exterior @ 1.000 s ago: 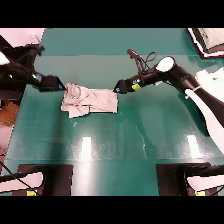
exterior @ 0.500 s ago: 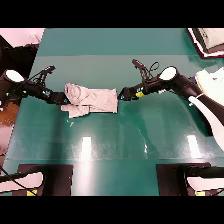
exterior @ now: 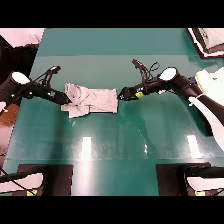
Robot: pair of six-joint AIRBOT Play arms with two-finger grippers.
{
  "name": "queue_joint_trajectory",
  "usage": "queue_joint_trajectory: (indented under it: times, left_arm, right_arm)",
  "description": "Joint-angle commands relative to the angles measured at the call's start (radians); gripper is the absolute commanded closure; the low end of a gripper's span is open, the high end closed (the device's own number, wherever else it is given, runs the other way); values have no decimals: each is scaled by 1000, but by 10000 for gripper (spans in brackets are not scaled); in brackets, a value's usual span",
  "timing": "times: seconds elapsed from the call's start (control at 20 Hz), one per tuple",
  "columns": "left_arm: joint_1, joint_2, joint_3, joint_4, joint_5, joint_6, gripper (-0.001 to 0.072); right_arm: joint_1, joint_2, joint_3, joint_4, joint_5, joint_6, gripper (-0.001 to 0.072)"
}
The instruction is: Fold the shirts.
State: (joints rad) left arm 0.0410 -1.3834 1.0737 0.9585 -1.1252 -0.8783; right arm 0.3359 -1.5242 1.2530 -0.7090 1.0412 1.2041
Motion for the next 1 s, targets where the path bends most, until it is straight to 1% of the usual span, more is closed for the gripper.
queue_joint_trajectory:
  times: [0.0, 0.05, 0.15, 0.3, 0.4, 0.45, 0.5, 0.55, 0.6, 0.65, 0.7, 0.75, 0.8, 0.85, 0.95]
  left_arm:
    - [-33, 4, 0, 112, -14, -5, 686]
    - [-27, 14, 14, 174, -39, -53, 686]
    - [-8, 49, 63, 277, -98, -121, 686]
    - [48, 104, 117, 296, -197, -196, 685]
    - [61, 106, 106, 305, -251, -204, 684]
    - [61, 106, 95, 329, -250, -206, 684]
    - [61, 104, 89, 348, -241, -225, 682]
    - [61, 102, 89, 362, -230, -245, 569]
    - [61, 103, 89, 367, -212, -269, 208]
    - [61, 103, 91, 372, -195, -296, -13]
    - [61, 103, 94, 373, -180, -308, -8]
    - [61, 103, 103, 372, -164, -331, -7]
    - [61, 104, 114, 356, -149, -353, -8]
    - [61, 104, 123, 306, -137, -361, -7]
    - [60, 103, 124, 151, -120, -360, -5]
  right_arm:
    - [0, 1, 0, 2, 22, 0, 187]
    - [0, 1, 0, 3, 33, 0, 187]
    - [0, 1, 0, 2, 43, 4, 187]
    - [-2, 1, 0, 2, 43, 58, 187]
    - [-2, 1, 0, 2, 43, 65, 187]
    - [-2, 1, 0, 1, 43, 68, 187]
    - [-2, 1, 0, 1, 43, 76, 188]
    - [-6, 1, 0, 2, 44, 79, 187]
    - [-10, 1, 0, 2, 48, 93, 187]
    - [-20, 1, 0, 2, 53, 109, 182]
    - [-32, 1, 0, 2, 65, 122, 155]
    - [-48, 0, -1, 2, 73, 133, 56]
    - [-61, -3, -1, 3, 72, 150, 39]
    - [-74, -12, -1, 3, 67, 162, 35]
    - [-84, -54, 0, 20, 48, 161, 35]
